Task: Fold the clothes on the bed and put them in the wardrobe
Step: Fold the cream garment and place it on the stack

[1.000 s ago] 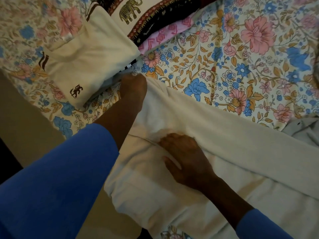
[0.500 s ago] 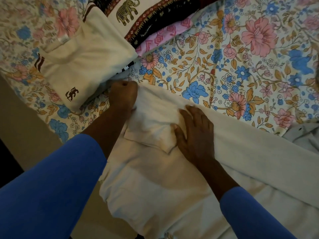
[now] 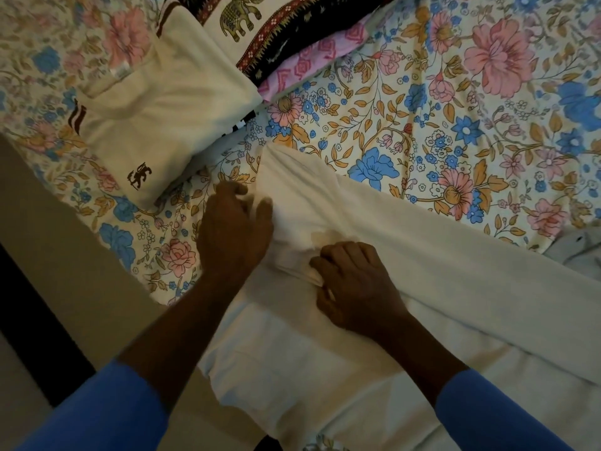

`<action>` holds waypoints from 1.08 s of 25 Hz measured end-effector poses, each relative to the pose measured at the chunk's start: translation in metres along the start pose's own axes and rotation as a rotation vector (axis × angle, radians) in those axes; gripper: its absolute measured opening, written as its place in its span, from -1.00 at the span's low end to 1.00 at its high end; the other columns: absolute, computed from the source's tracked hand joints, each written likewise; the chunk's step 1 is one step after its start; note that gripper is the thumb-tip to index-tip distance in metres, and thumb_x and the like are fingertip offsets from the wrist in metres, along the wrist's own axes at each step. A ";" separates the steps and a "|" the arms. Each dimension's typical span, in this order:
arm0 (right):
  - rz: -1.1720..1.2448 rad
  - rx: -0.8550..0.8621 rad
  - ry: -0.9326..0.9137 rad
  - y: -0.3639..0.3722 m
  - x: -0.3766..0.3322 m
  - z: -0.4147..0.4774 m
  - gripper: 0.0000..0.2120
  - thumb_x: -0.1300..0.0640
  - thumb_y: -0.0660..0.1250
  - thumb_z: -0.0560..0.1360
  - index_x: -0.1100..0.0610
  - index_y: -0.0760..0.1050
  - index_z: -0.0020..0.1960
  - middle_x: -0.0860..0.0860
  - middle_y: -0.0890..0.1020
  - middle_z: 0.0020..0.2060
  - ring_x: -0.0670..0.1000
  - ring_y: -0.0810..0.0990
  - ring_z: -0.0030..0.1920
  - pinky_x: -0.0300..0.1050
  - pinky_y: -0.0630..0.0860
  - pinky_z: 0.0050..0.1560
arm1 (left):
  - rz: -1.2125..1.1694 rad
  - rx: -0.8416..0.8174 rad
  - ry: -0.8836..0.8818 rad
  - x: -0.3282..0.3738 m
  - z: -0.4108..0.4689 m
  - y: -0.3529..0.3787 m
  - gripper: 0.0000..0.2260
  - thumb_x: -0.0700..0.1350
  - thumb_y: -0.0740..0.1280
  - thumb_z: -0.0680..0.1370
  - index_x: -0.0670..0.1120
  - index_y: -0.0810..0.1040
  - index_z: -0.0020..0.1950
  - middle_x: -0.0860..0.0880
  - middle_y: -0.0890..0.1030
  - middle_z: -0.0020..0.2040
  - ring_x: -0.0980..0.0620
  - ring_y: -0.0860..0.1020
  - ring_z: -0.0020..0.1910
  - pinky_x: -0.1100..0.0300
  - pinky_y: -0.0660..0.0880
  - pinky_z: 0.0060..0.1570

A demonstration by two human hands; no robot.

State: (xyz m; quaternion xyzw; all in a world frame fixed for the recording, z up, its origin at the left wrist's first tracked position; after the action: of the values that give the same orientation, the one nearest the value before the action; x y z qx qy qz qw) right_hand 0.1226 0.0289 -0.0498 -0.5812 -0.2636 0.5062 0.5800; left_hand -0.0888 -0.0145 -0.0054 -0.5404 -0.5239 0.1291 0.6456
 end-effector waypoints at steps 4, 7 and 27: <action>0.171 0.118 0.173 -0.015 -0.002 0.002 -0.83 0.24 0.37 0.49 0.12 0.60 0.07 0.05 0.63 0.00 0.17 0.59 0.07 0.09 0.45 0.04 | 0.039 -0.089 -0.089 -0.030 -0.037 0.004 -0.77 0.11 0.37 0.61 -0.05 0.52 0.00 0.06 0.55 -0.19 -0.06 0.56 -0.11 0.15 0.31 -0.18; 0.397 0.235 0.398 -0.033 -0.005 -0.001 -0.78 0.26 0.35 0.51 0.11 0.57 0.14 0.01 0.66 0.02 0.04 0.58 0.07 0.10 0.47 0.17 | -0.103 0.018 -0.177 -0.024 -0.046 -0.006 -0.78 0.09 0.29 0.67 -0.06 0.48 -0.01 0.12 0.47 -0.23 0.10 0.48 -0.25 0.18 0.30 -0.29; 0.292 0.296 1.045 -0.025 0.038 0.020 -0.73 -0.03 0.34 0.61 0.00 0.50 0.27 -0.04 0.62 0.04 0.01 0.61 0.01 -0.01 0.58 -0.03 | 0.169 -0.219 0.220 0.027 0.061 0.039 -0.49 0.20 0.39 0.48 -0.02 0.48 0.35 -0.13 0.55 0.28 -0.15 0.52 0.28 -0.13 0.50 0.26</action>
State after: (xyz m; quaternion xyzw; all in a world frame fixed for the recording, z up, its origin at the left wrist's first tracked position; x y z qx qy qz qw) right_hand 0.1254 0.0759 -0.0336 -0.6976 0.2156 0.2577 0.6328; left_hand -0.1125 0.0544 -0.0315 -0.6605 -0.4137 0.0651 0.6231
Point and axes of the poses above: each hand's wrist, its own z-axis towards the middle knuckle, its own y-axis out of the palm, x = y × z, the point moved 5 cm from there along z, towards the middle knuckle
